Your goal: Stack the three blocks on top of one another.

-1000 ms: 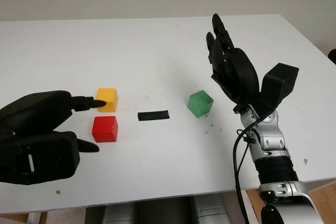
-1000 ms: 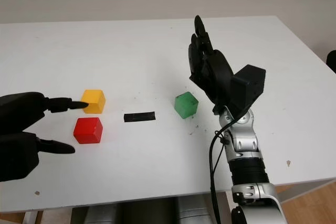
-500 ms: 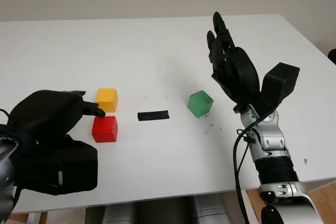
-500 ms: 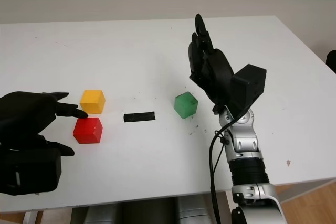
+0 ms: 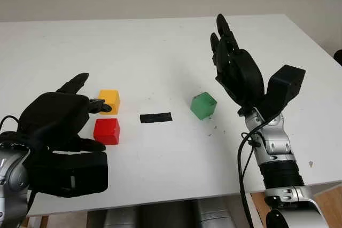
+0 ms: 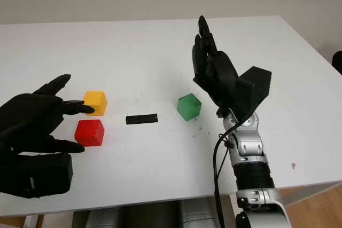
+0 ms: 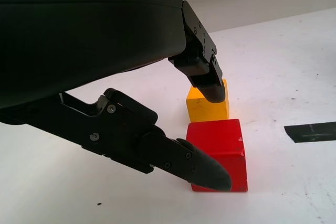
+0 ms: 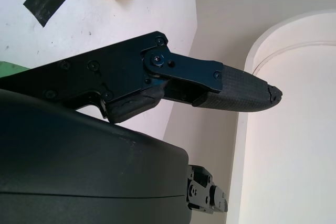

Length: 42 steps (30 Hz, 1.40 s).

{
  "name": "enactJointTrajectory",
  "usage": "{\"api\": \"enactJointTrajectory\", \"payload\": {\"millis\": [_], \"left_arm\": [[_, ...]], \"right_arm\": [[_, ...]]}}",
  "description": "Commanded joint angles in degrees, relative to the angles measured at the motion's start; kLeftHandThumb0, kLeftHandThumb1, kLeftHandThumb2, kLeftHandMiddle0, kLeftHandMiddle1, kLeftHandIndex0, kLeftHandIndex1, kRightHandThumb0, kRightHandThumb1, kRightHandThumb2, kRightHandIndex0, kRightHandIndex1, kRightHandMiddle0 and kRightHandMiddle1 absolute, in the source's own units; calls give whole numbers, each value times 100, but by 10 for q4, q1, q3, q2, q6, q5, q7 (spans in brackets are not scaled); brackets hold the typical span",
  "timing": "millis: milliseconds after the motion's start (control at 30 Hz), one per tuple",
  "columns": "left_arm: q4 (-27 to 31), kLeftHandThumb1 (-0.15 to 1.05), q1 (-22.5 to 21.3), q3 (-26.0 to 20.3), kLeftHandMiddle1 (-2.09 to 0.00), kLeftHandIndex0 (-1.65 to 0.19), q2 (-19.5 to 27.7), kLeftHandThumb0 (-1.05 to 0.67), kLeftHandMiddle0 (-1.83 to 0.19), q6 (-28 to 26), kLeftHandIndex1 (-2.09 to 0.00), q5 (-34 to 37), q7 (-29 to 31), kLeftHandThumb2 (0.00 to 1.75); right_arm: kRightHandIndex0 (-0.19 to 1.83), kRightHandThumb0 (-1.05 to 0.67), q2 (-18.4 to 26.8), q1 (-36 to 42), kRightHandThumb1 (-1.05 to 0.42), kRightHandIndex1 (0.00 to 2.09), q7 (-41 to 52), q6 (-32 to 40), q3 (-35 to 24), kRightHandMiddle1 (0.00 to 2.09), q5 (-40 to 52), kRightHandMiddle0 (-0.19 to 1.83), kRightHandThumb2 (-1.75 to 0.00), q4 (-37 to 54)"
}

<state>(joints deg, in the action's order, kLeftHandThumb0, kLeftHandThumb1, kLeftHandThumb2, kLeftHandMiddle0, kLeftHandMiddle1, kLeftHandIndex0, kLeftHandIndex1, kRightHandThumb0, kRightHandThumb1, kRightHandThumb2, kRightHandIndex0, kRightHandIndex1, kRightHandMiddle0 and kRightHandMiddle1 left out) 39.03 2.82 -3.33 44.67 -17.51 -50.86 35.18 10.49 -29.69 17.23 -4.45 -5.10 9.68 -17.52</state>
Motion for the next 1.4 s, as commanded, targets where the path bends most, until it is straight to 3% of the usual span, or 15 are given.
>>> {"api": "enactJointTrajectory", "payload": {"millis": [0, 467, 1367], "left_arm": [[-4, 94, -8, -7, -5, -45, -4, -71, 12, 3, -39, -6, 4, 6], [-35, 92, -17, -2, -5, -41, -10, -70, 8, 17, -61, -12, 9, 5], [-92, 91, -31, 39, -6, -40, -60, -68, 8, 42, -66, -50, -15, 5]], "right_arm": [[-19, -81, 0, -2, -105, 0, 1, 1, -1, 0, 2, -19, -69, 13], [-19, -81, -3, 0, -105, 0, -9, 7, -1, 0, 0, -19, -69, 23], [-19, -81, -1, 6, -105, 0, -8, 17, -3, 0, 6, -19, -67, 33]]}}
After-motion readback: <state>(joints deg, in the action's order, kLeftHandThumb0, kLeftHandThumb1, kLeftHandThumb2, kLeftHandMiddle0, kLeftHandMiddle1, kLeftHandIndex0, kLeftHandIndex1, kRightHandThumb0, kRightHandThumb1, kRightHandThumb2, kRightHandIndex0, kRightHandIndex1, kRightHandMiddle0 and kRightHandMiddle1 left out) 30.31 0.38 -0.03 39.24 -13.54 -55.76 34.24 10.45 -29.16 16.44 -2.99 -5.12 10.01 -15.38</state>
